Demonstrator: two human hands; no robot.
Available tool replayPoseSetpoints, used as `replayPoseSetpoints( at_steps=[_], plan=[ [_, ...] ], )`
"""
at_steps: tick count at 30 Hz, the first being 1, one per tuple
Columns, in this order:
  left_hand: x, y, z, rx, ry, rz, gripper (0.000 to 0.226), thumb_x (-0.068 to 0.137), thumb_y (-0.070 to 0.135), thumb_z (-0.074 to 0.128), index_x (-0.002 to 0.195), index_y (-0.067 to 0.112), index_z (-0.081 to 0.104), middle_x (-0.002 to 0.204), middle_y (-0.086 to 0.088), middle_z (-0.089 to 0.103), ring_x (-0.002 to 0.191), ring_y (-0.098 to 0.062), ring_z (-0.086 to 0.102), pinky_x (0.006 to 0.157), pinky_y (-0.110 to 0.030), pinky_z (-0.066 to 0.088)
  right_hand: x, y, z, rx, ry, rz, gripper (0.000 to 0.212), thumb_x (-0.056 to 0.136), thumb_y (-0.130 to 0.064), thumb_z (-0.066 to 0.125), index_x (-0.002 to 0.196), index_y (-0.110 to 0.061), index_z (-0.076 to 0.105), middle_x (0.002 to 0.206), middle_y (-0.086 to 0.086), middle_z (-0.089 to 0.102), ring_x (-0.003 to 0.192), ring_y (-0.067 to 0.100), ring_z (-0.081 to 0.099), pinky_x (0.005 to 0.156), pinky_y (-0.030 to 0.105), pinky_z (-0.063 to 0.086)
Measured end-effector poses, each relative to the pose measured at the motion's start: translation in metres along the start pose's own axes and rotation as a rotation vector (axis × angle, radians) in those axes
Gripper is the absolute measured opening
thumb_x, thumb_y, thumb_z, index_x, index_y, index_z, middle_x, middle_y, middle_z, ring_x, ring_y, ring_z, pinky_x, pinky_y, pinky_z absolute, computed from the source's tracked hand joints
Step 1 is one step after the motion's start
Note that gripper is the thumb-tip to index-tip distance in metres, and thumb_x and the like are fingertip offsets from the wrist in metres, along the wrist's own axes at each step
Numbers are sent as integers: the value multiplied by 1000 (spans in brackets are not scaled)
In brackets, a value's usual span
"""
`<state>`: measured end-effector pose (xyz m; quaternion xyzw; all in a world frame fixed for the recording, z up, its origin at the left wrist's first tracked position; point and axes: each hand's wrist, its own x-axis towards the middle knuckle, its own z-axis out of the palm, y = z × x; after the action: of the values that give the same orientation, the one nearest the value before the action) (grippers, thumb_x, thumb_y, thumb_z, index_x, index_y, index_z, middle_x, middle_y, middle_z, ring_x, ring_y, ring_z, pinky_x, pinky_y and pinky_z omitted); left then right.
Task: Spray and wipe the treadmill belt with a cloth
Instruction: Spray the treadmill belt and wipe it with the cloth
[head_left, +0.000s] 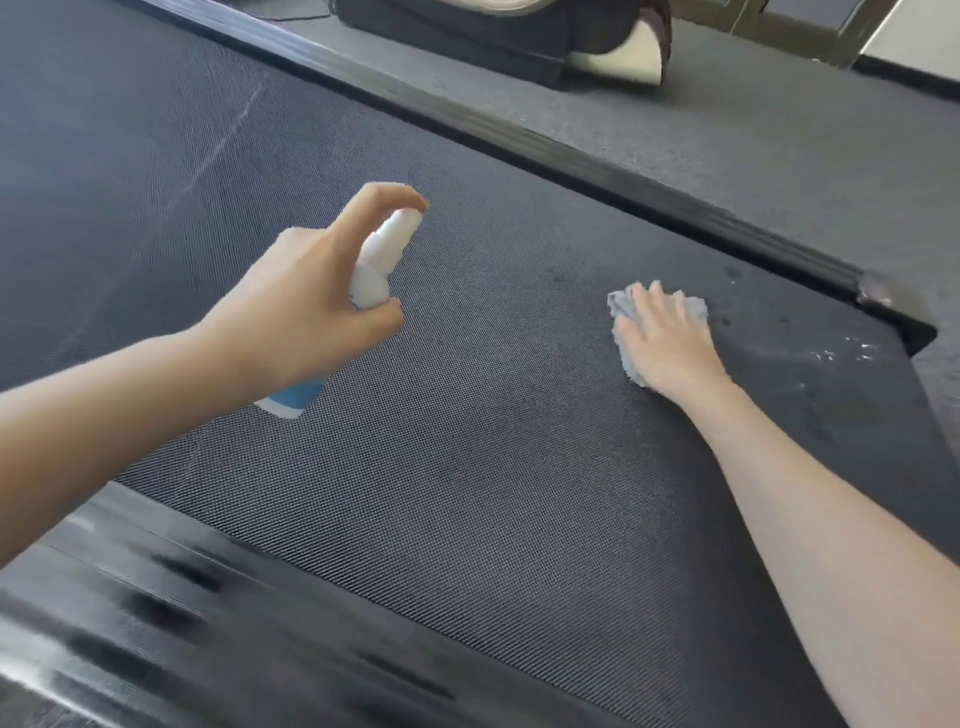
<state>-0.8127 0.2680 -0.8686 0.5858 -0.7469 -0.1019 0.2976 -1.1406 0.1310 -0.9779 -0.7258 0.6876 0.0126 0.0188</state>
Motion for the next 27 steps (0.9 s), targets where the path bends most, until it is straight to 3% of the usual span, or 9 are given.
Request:
replayPoseSetpoints(
  at_steps=[4, 8, 10, 13, 17, 20, 21, 24, 27],
  plan=[
    [1, 1, -2, -5, 6, 10, 60, 77, 10, 63, 130, 29, 40, 67, -2, 59, 61, -9, 53, 56, -19, 39, -53, -72, -5, 43, 34, -324, 59, 92, -43, 8, 145, -22, 21, 153, -1, 21, 143, 29, 15, 116, 44, 11],
    [3, 2, 2, 4, -1, 30, 61, 77, 11, 64, 130, 30, 40, 67, -3, 58, 61, -8, 52, 55, -20, 39, -149, -145, -10, 133, 52, -810, 56, 94, -41, 31, 147, -24, 26, 157, 0, 22, 146, 22, 11, 119, 42, 5],
    [4, 2, 3, -2, -4, 26, 59, 78, 13, 64, 129, 31, 39, 65, -5, 58, 60, -10, 53, 54, -23, 40, -163, -152, -8, 160, -9, -892, 55, 98, -42, 35, 149, -31, 18, 159, -7, 14, 147, 14, 2, 119, 39, -1],
    [3, 0, 4, 19, -13, 42, 59, 77, 15, 64, 129, 29, 39, 63, -4, 58, 60, -7, 52, 54, -18, 37, -126, -128, -5, 152, 96, -790, 55, 97, -43, 31, 149, -29, 22, 157, -7, 21, 146, 14, 11, 119, 38, 6],
    [-3, -5, 0, 43, -24, 16, 61, 77, 10, 65, 129, 29, 40, 63, -3, 57, 60, -8, 52, 55, -19, 38, -25, -41, -1, 82, 135, -324, 60, 91, -50, 4, 135, -25, 37, 136, -1, 42, 125, 27, 38, 106, 48, 32],
    [-7, -11, -6, 38, -15, -1, 61, 77, 11, 65, 129, 31, 40, 64, -1, 57, 59, -9, 52, 56, -22, 40, 10, 25, 6, 65, 39, -11, 70, 89, -57, -2, 147, -25, 20, 154, 0, 25, 142, 26, 19, 116, 46, 16],
    [-8, -13, -8, 34, -12, -3, 61, 77, 11, 65, 129, 32, 40, 65, -3, 57, 60, -10, 52, 57, -23, 41, 9, 32, 10, 48, 35, 2, 72, 88, -57, -3, 149, -24, 16, 156, 1, 20, 144, 26, 14, 117, 46, 12],
    [-9, -20, -10, 24, 11, -10, 61, 77, 12, 65, 128, 33, 39, 70, -9, 60, 63, -12, 54, 60, -24, 43, -11, 12, 13, 36, 79, -80, 64, 89, -53, -3, 136, -21, 27, 142, 7, 35, 133, 33, 30, 109, 48, 24],
    [-5, -17, -3, -11, 11, -23, 60, 77, 11, 64, 128, 33, 39, 73, -11, 61, 63, -12, 54, 60, -24, 43, -55, -29, -1, 82, 41, -272, 59, 92, -51, -1, 138, -25, 25, 147, 2, 30, 136, 27, 26, 110, 52, 24]
  ],
)
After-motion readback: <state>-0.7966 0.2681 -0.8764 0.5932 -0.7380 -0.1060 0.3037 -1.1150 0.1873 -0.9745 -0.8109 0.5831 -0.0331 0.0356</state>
